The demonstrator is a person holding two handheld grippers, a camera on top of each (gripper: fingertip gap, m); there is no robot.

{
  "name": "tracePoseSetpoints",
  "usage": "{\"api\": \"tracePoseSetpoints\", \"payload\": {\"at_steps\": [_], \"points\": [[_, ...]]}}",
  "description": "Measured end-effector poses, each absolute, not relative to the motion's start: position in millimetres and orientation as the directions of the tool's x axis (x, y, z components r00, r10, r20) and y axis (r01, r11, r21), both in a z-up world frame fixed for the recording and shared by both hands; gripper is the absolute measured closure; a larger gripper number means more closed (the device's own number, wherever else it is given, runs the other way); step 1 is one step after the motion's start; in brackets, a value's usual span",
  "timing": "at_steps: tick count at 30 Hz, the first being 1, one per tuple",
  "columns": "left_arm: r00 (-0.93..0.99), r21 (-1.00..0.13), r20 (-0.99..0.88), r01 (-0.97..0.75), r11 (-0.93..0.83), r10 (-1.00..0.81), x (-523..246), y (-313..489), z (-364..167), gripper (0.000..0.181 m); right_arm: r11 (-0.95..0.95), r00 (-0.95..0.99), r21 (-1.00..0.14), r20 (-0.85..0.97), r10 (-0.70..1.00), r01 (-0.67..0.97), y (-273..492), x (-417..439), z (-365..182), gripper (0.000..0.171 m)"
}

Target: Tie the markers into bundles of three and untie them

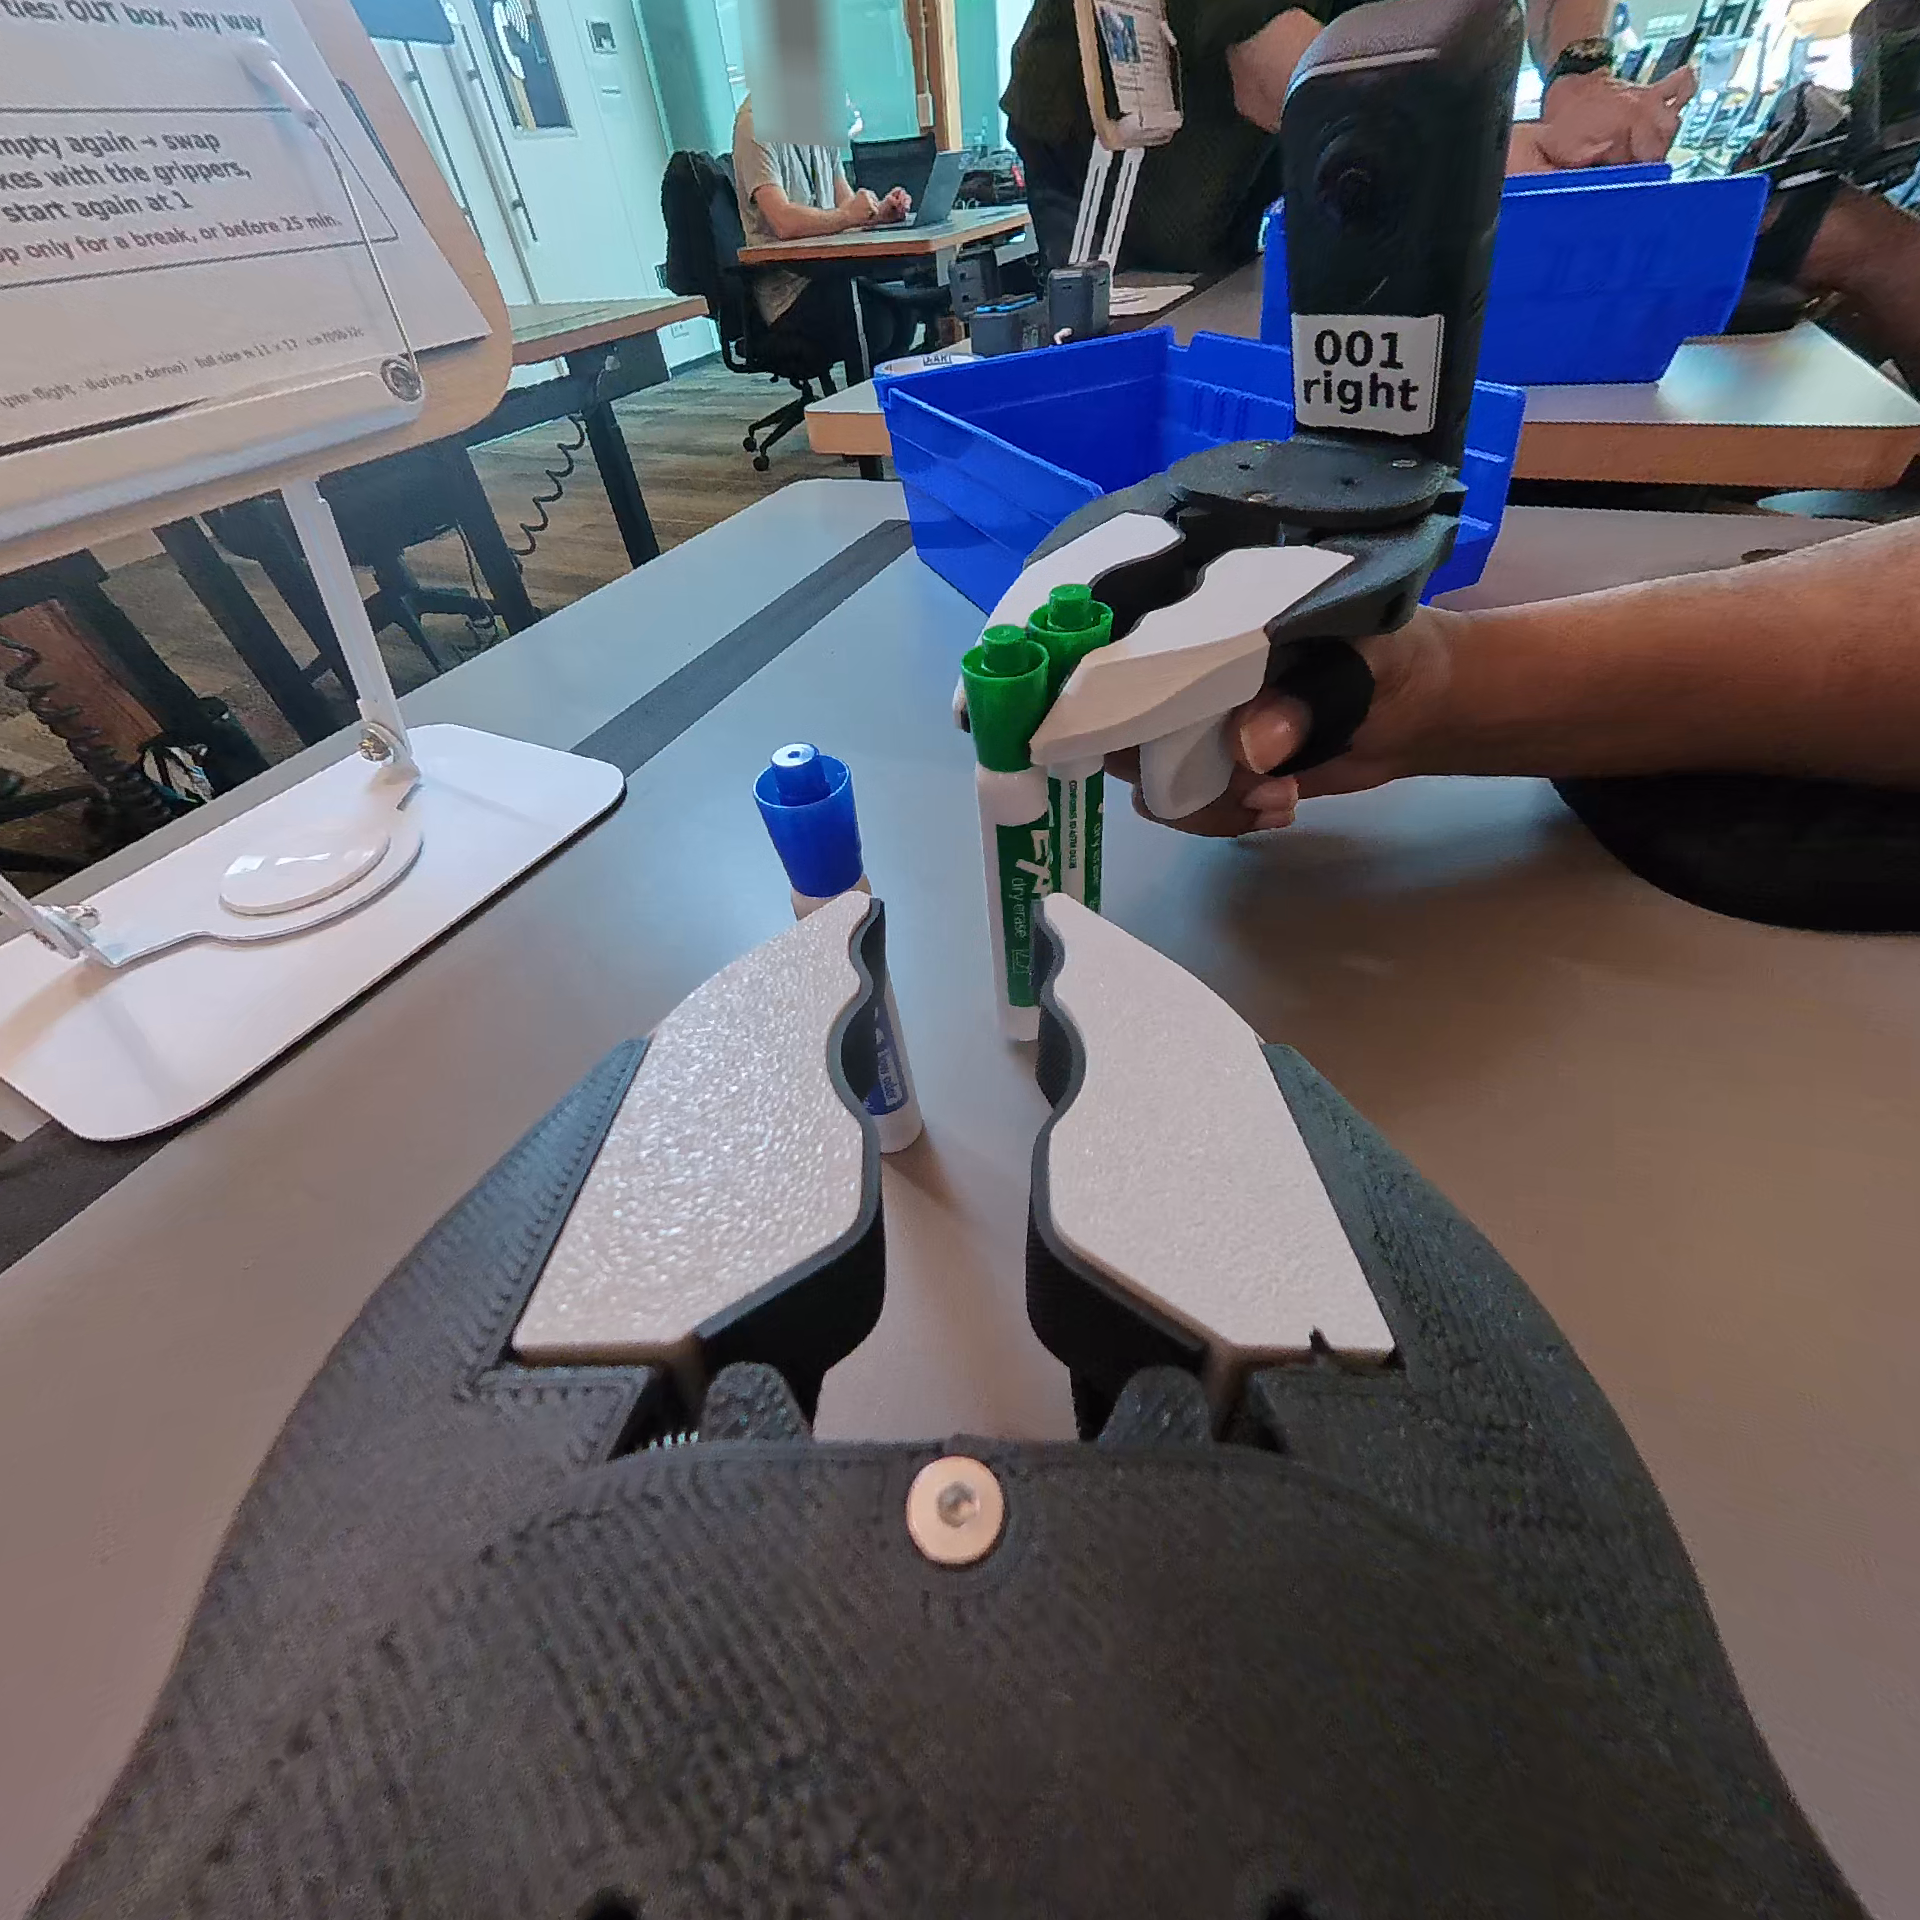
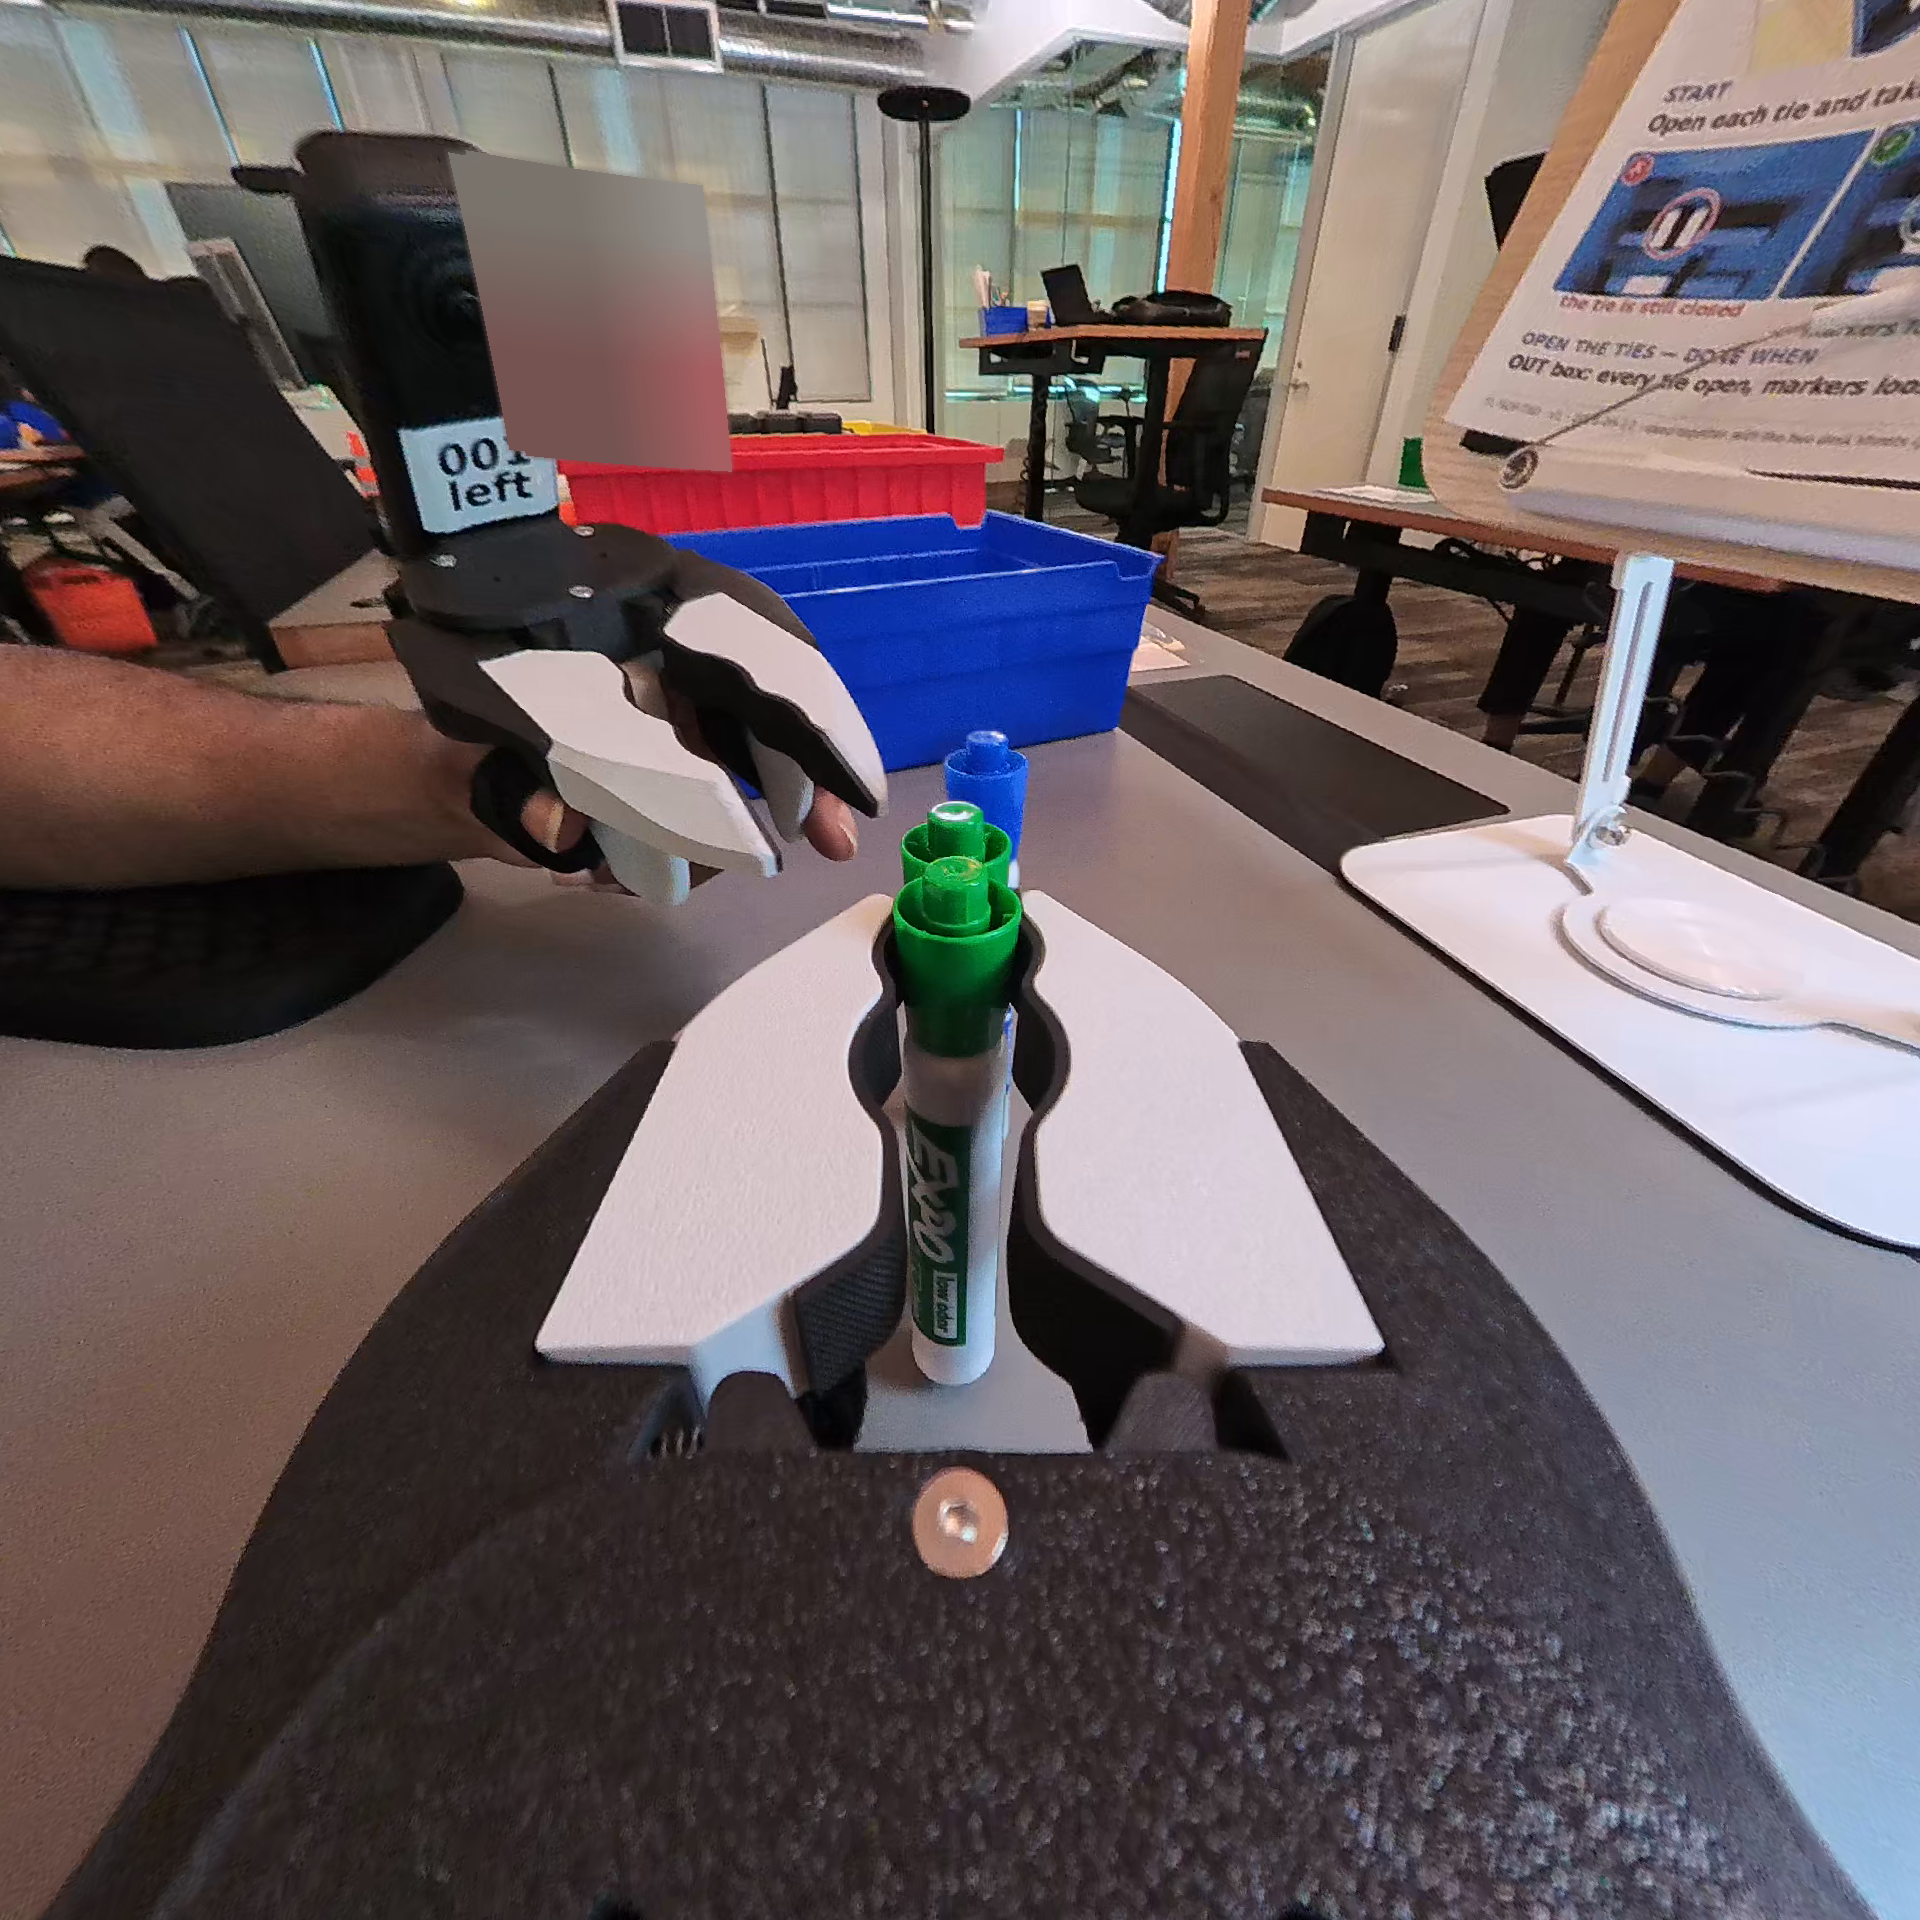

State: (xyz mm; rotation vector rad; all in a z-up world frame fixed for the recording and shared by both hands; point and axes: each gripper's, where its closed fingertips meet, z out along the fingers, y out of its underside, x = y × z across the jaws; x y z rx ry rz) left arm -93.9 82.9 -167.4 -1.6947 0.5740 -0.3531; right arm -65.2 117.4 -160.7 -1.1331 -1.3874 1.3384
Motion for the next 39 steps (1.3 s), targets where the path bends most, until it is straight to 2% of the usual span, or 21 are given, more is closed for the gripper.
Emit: {"api": "tracePoseSetpoints", "payload": {"at_steps": [8, 16, 31, 39], "points": [[0.830, -0.980, -0.077, -0.166, -0.112, -0.553, -99.4, 82.0, -161.8, 0.154, 0.006, -0.289, -1.000, 0.007, 0.957, -0.006, 86.4, -66.7, -142.3, 0.153], [0.676, -0.977, -0.035, -0.179, -0.119, -0.736, -76.9, 59.6, -165.6, 0.151, -0.015, -0.342, -1.000, -0.005, 0.940, -0.027, 67.2, -67.7, -129.3, 0.153], [0.639, -0.970, -0.001, -0.188, -0.155, -0.769, -68.2, 56.2, -175.3, 0.144, -0.045, -0.388, -0.999, -0.043, 0.921, 0.003, 55.2, -70.2, -133.4, 0.153], [0.614, -0.978, 0.072, -0.113, -0.178, -0.786, -96.9, 49.1, -164.4, 0.152, -0.041, -0.420, -0.998, -0.058, 0.906, 0.050, 40.9, -81.2, -154.5, 0.153]]}}
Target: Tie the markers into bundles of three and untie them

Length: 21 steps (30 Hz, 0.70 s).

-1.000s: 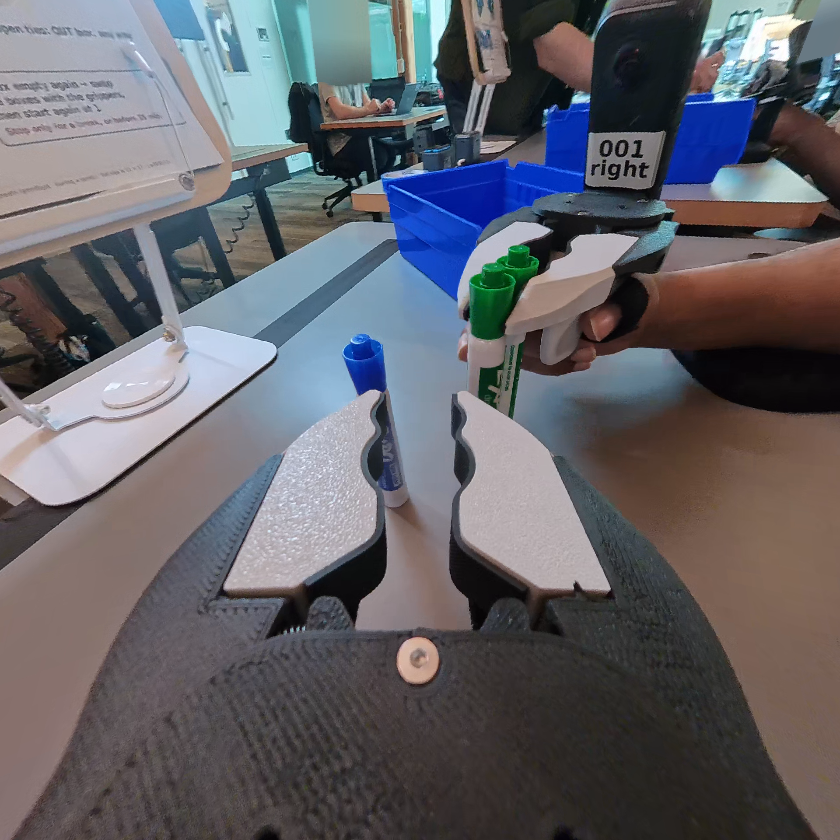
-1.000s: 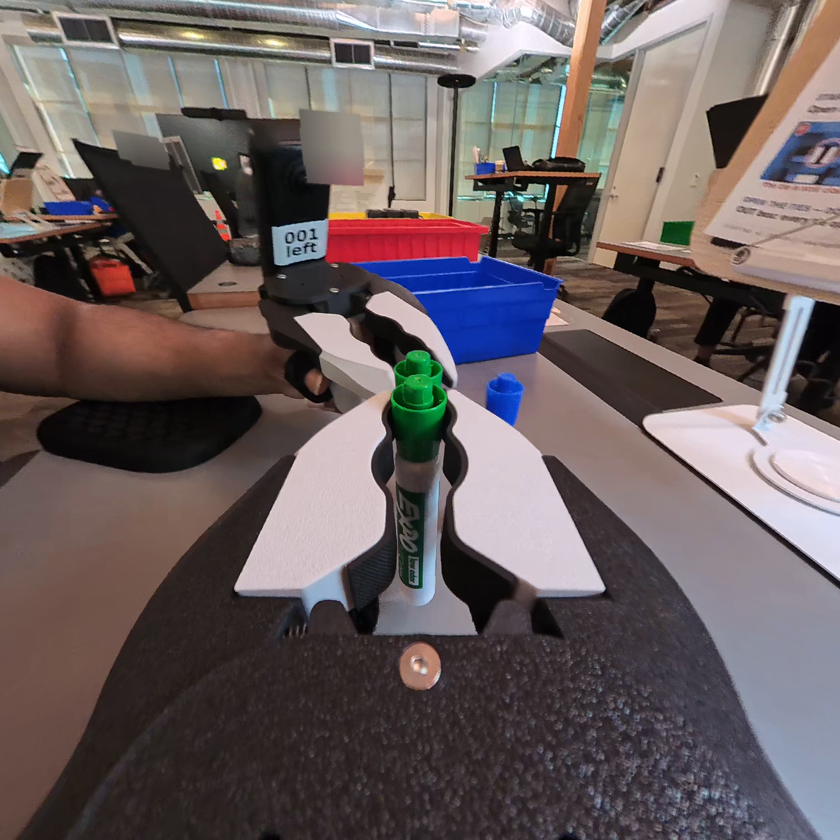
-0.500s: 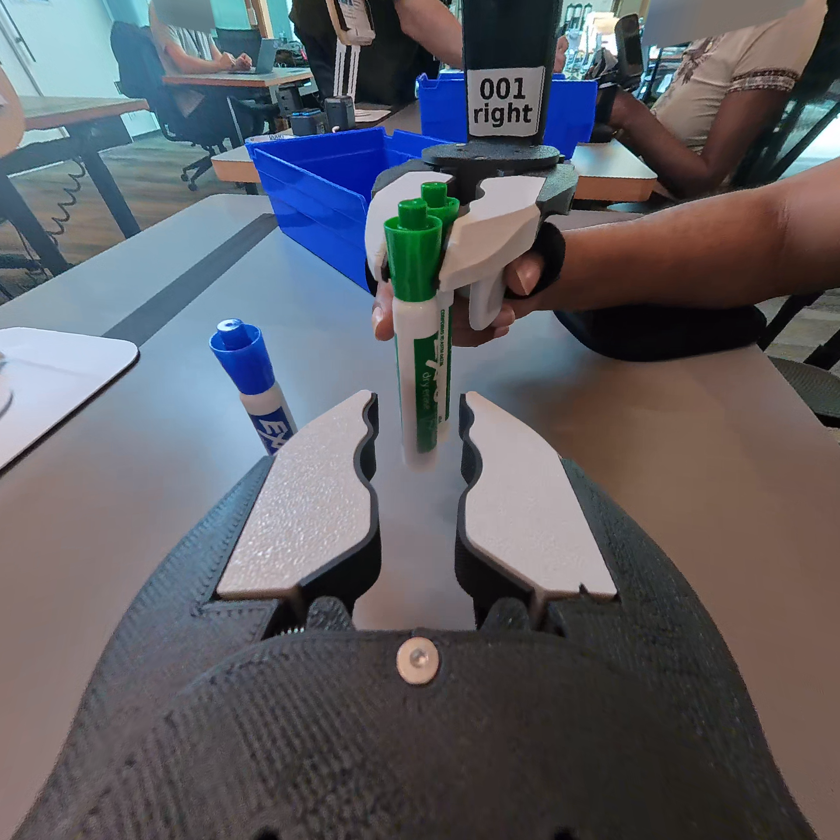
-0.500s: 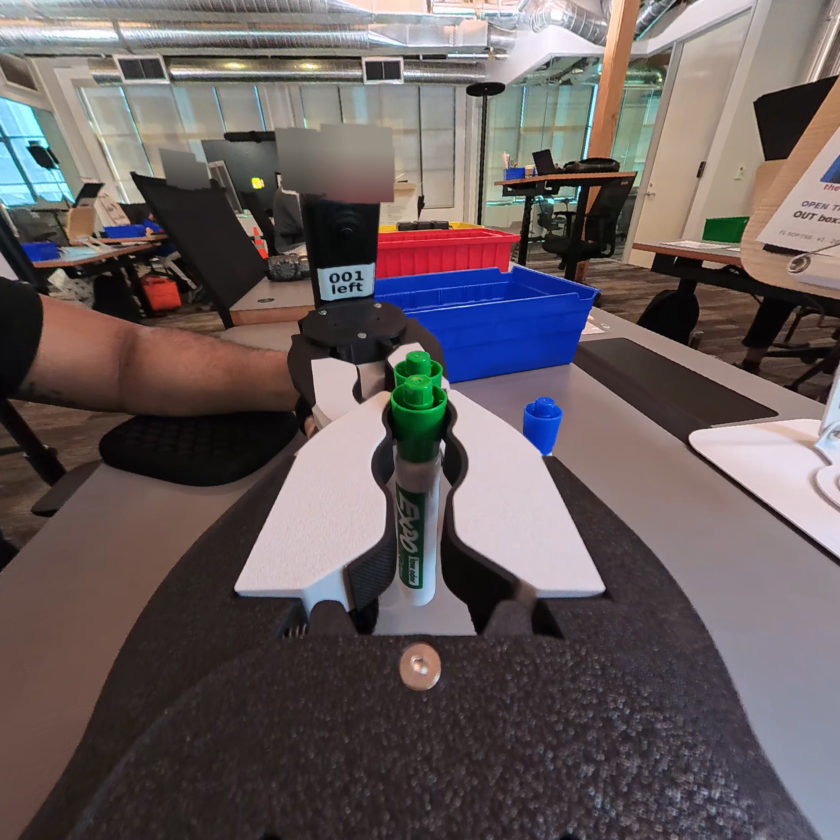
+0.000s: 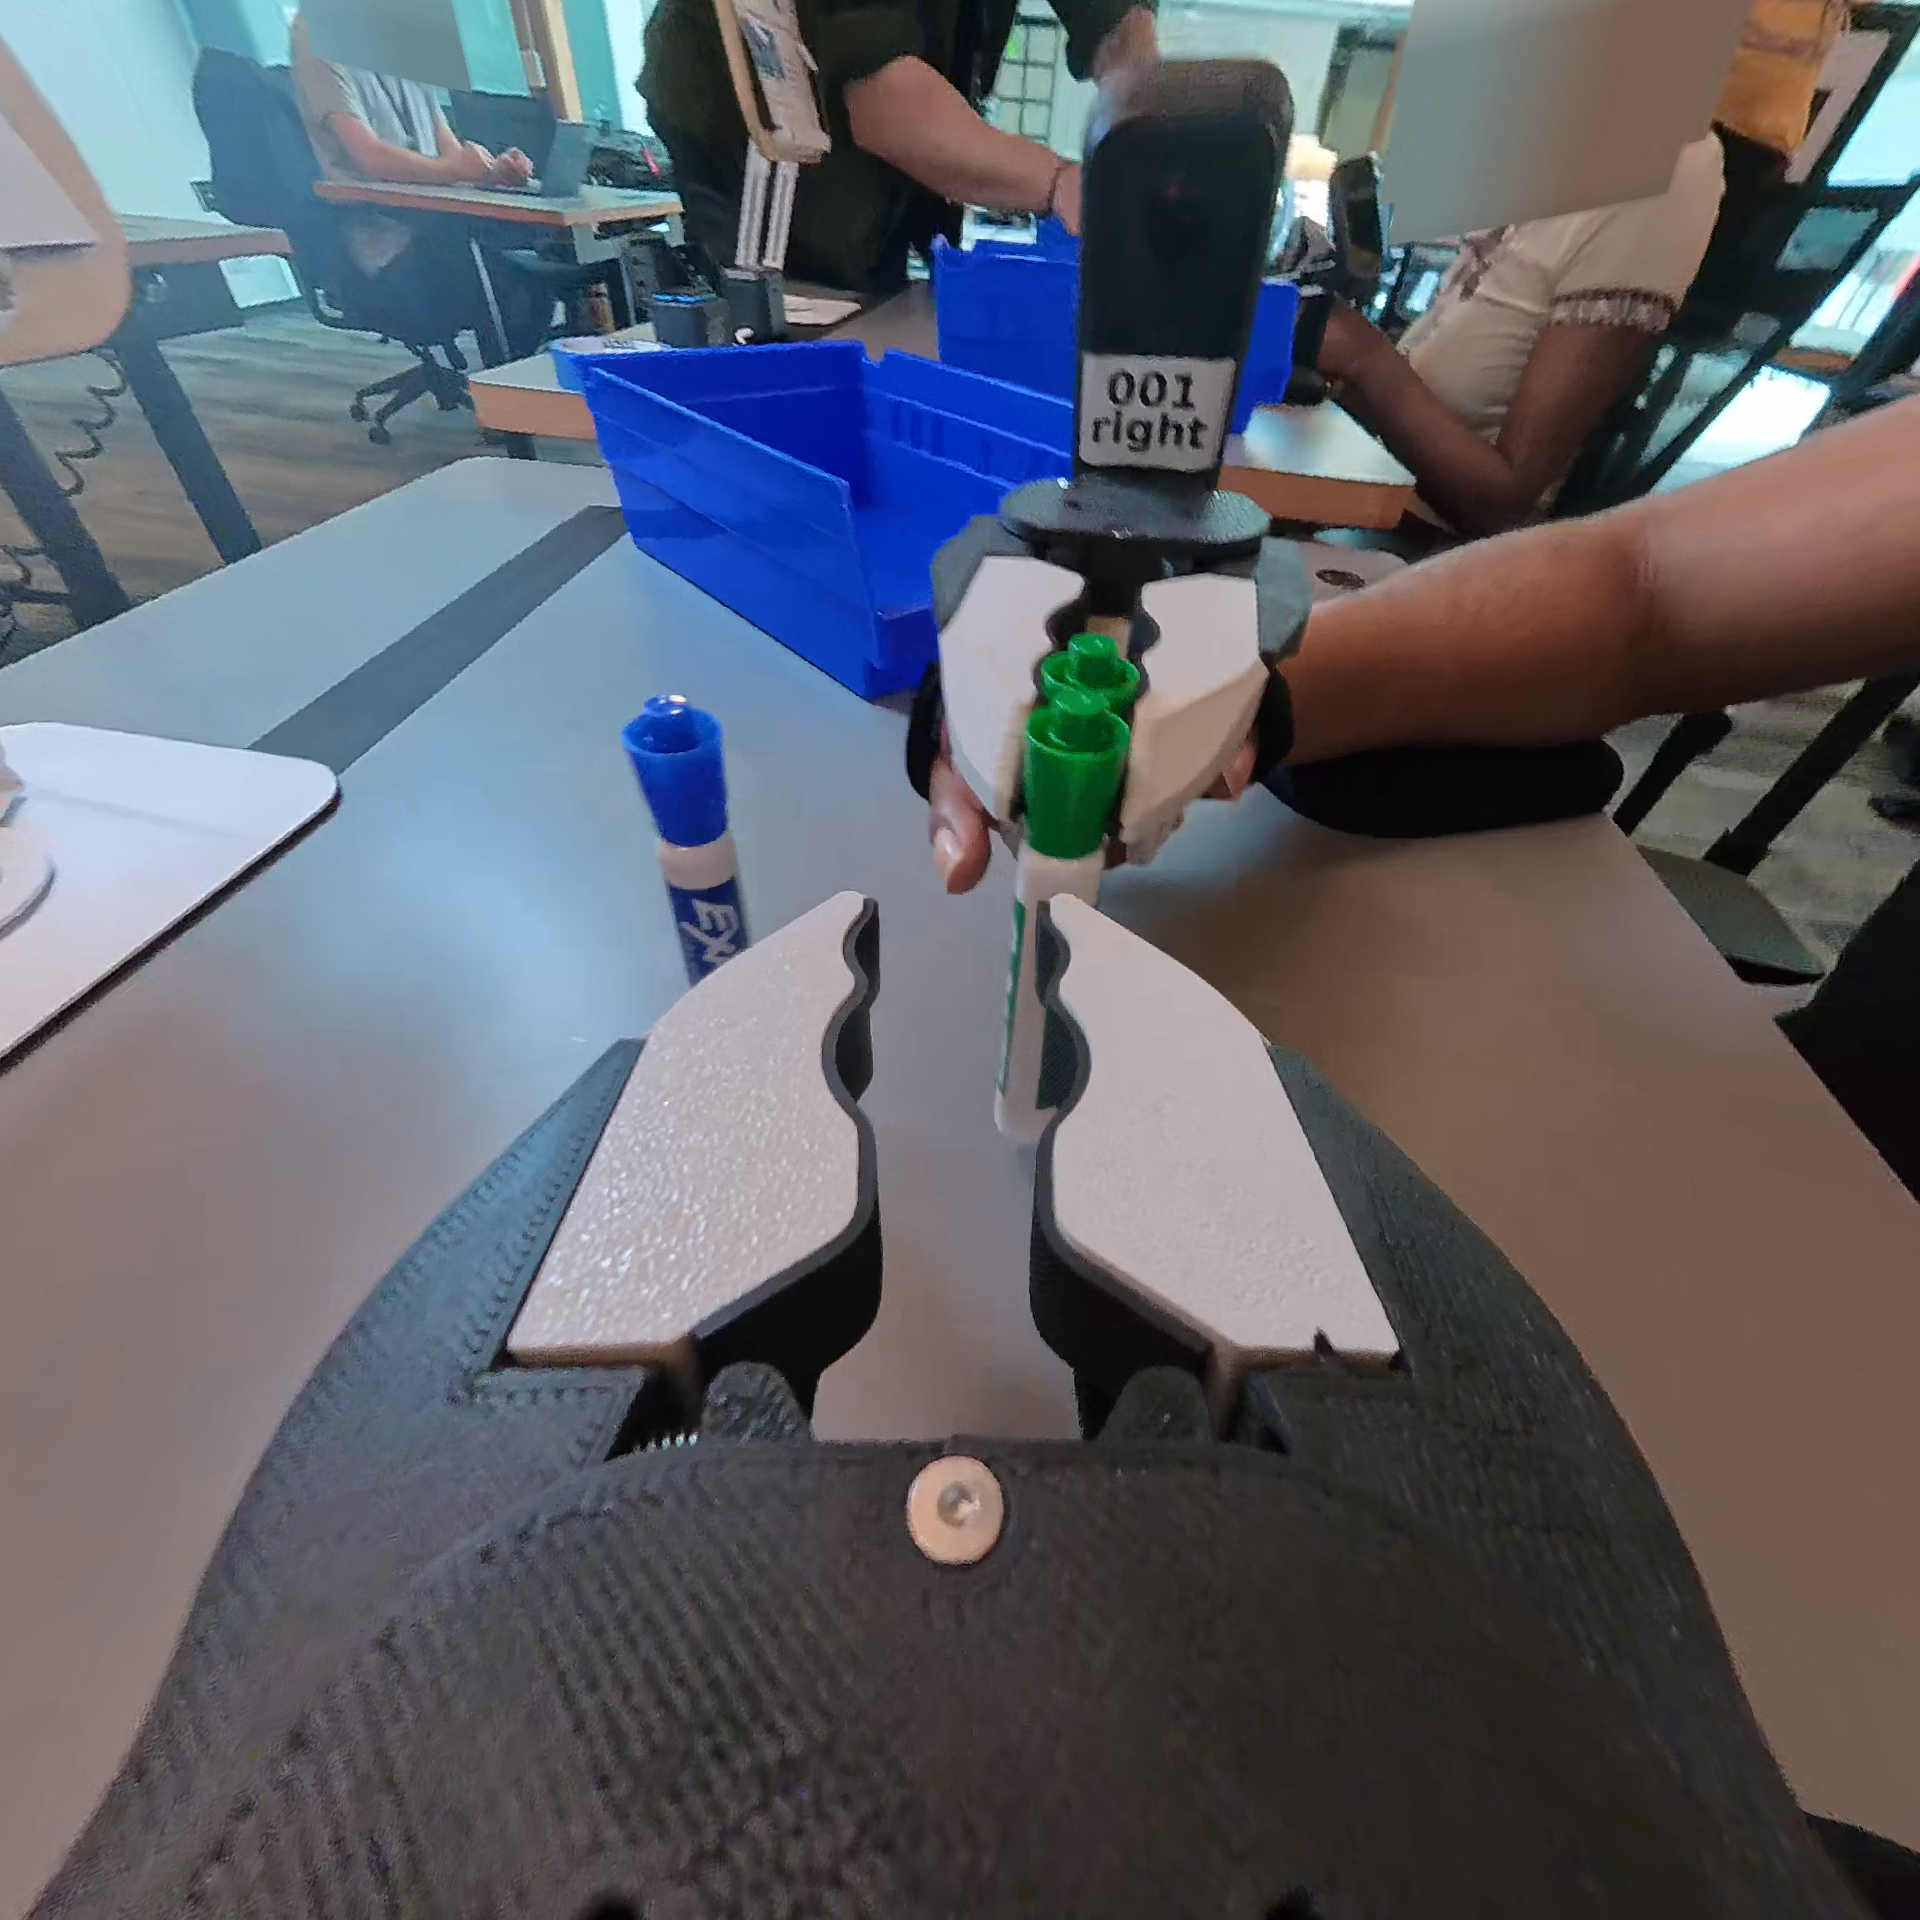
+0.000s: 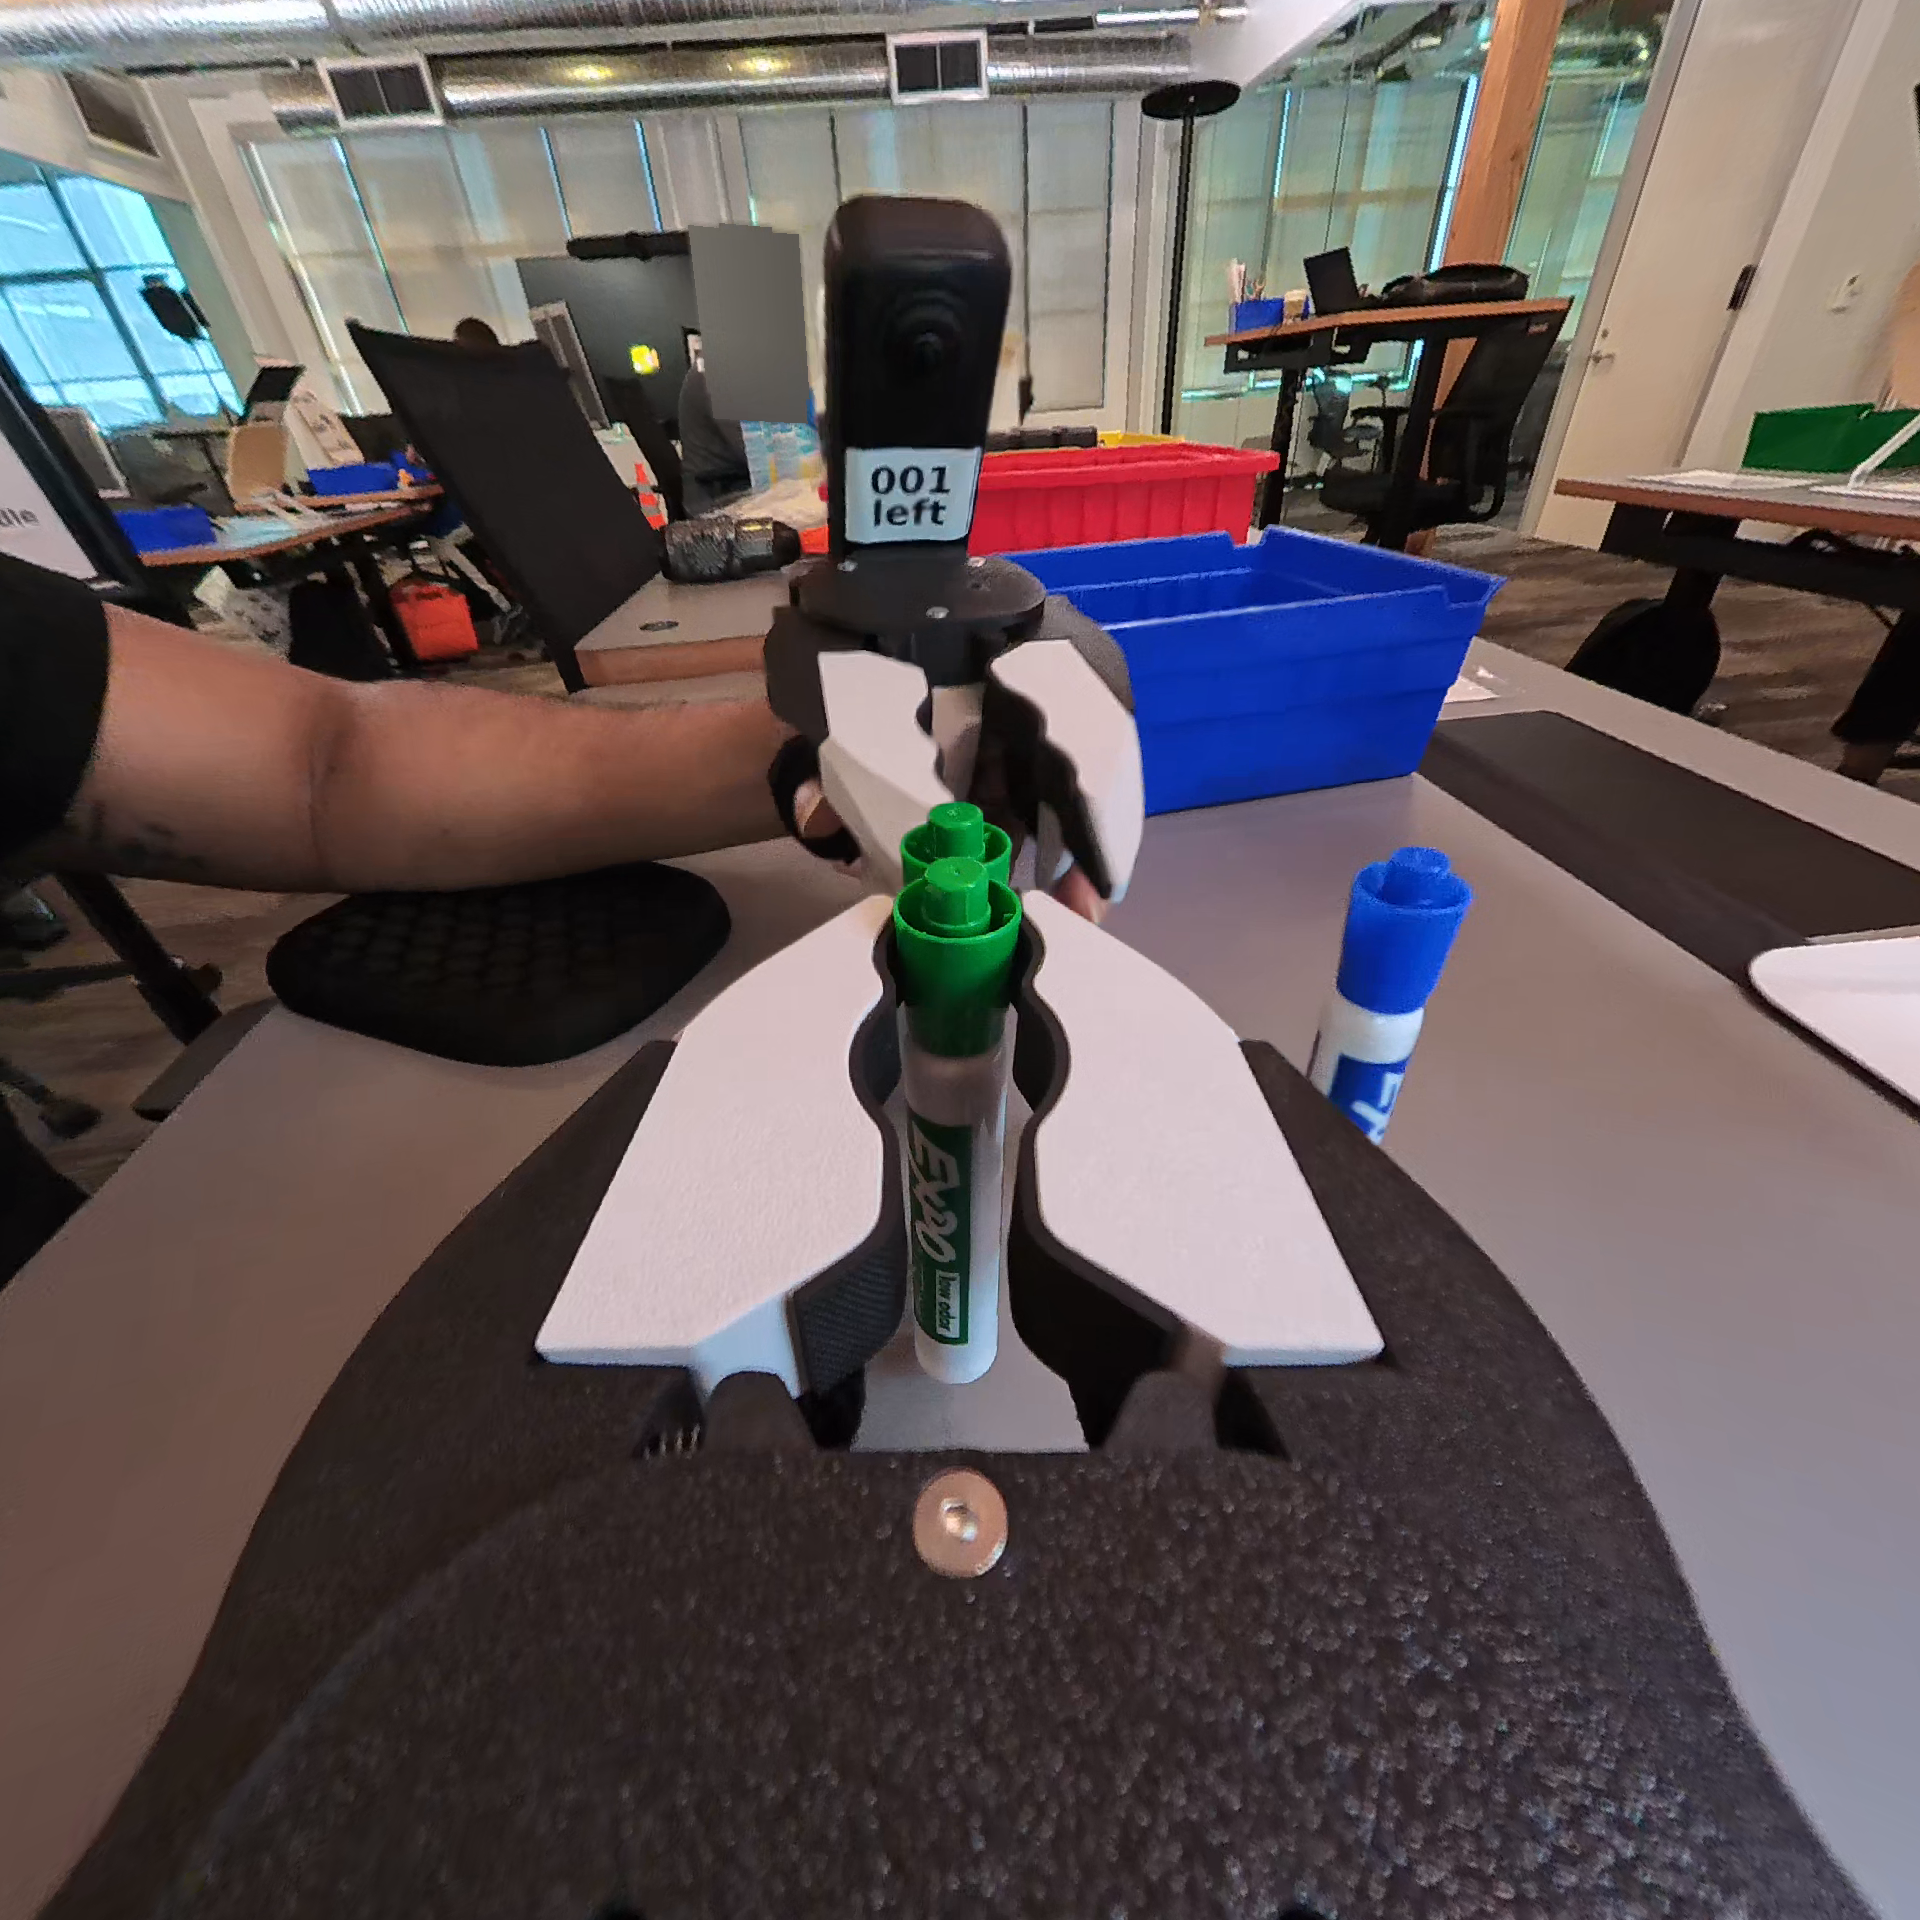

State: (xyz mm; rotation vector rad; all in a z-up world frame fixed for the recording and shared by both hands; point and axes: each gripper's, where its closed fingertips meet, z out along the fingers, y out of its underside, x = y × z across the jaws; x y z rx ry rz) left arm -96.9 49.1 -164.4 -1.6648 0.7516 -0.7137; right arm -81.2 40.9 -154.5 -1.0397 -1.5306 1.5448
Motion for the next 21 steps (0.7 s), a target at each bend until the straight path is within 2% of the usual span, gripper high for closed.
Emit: {"api": "tracePoseSetpoints", "payload": {"at_steps": [21], "points": [[0.610, -0.969, 0.101, -0.119, -0.217, -0.786, -94.3, 51.6, -176.2, 0.152, 0.004, -0.401, -0.998, -0.024, 0.916, 0.068, 46.3, -82.3, -168.6, 0.152]]}}
